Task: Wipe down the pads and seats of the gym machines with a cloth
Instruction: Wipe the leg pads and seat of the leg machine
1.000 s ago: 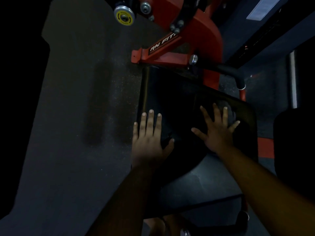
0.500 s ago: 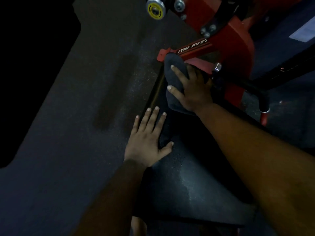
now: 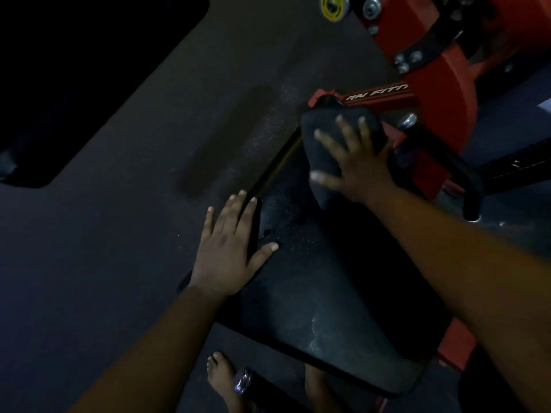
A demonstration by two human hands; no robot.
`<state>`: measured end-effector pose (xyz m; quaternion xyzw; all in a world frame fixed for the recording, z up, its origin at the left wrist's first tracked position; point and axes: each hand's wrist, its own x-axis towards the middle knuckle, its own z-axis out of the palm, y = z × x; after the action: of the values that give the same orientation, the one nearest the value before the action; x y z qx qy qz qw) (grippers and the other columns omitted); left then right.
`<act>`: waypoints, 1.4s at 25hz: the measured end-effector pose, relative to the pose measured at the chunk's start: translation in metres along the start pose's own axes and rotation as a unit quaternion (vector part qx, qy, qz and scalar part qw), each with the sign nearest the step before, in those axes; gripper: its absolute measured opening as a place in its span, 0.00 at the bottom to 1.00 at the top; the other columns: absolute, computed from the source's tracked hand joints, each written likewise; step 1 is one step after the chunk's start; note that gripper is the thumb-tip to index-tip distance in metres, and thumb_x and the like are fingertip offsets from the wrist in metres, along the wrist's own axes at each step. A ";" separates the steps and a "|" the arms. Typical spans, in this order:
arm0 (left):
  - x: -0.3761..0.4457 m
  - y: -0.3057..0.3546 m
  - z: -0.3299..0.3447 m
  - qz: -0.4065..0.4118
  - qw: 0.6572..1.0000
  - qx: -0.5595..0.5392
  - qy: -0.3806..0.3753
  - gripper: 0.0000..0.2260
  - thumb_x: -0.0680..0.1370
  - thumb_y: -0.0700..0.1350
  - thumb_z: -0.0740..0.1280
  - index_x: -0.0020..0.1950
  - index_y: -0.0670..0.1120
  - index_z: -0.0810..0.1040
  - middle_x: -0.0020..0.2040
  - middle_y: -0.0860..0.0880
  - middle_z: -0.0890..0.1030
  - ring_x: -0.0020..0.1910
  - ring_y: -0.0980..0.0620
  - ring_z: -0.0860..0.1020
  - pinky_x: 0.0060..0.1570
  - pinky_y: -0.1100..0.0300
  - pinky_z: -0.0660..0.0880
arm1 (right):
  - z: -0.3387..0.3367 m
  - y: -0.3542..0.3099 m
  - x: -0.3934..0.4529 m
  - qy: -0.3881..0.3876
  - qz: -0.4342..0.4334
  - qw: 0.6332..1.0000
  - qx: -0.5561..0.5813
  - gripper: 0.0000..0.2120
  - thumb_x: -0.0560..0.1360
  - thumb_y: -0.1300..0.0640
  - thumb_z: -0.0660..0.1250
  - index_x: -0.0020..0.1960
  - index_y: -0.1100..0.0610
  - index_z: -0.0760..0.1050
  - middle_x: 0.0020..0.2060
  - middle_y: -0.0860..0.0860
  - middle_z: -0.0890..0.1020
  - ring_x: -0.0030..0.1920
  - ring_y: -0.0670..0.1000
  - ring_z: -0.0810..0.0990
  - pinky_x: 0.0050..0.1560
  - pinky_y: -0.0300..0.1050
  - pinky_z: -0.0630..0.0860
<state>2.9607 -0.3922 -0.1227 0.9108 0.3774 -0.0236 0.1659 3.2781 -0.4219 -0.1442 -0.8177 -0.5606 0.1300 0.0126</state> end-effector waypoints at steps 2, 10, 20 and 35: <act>-0.028 -0.012 0.007 -0.021 1.000 0.012 -0.006 0.39 0.80 0.71 0.54 0.83 0.48 0.54 0.83 0.47 0.54 0.82 0.50 0.50 0.80 0.44 0.45 | -0.012 -0.013 0.041 0.040 0.097 0.992 0.064 0.42 0.68 0.18 0.46 0.78 0.32 0.50 0.82 0.50 0.46 0.80 0.66 0.45 0.68 0.81 0.52; -0.067 -0.019 0.016 -0.030 0.998 0.046 -0.012 0.39 0.80 0.71 0.53 0.82 0.46 0.55 0.83 0.45 0.55 0.81 0.48 0.54 0.79 0.43 0.52 | 0.035 -0.084 -0.099 0.026 -0.105 0.994 -0.030 0.39 0.73 0.24 0.52 0.80 0.35 0.50 0.82 0.50 0.48 0.81 0.61 0.45 0.67 0.78 0.57; -0.091 -0.041 0.019 -0.026 0.999 0.018 -0.016 0.41 0.79 0.72 0.53 0.83 0.46 0.53 0.83 0.45 0.54 0.82 0.46 0.53 0.77 0.40 0.59 | 0.078 -0.116 -0.209 -0.001 0.080 0.997 0.020 0.37 0.75 0.24 0.40 0.80 0.35 0.38 0.82 0.53 0.42 0.81 0.63 0.42 0.69 0.81 0.50; -0.116 -0.073 0.018 0.015 0.997 -0.057 -0.047 0.43 0.78 0.72 0.52 0.83 0.47 0.48 0.83 0.48 0.49 0.82 0.52 0.48 0.80 0.47 0.50 | 0.054 -0.188 -0.131 0.070 0.013 0.997 0.020 0.33 0.76 0.28 0.51 0.79 0.35 0.55 0.82 0.50 0.50 0.81 0.61 0.45 0.68 0.80 0.48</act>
<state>2.8285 -0.4284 -0.1407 0.9033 0.3564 -0.0426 0.2351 3.0502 -0.4791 -0.1390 -0.8314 -0.5453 0.0836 0.0671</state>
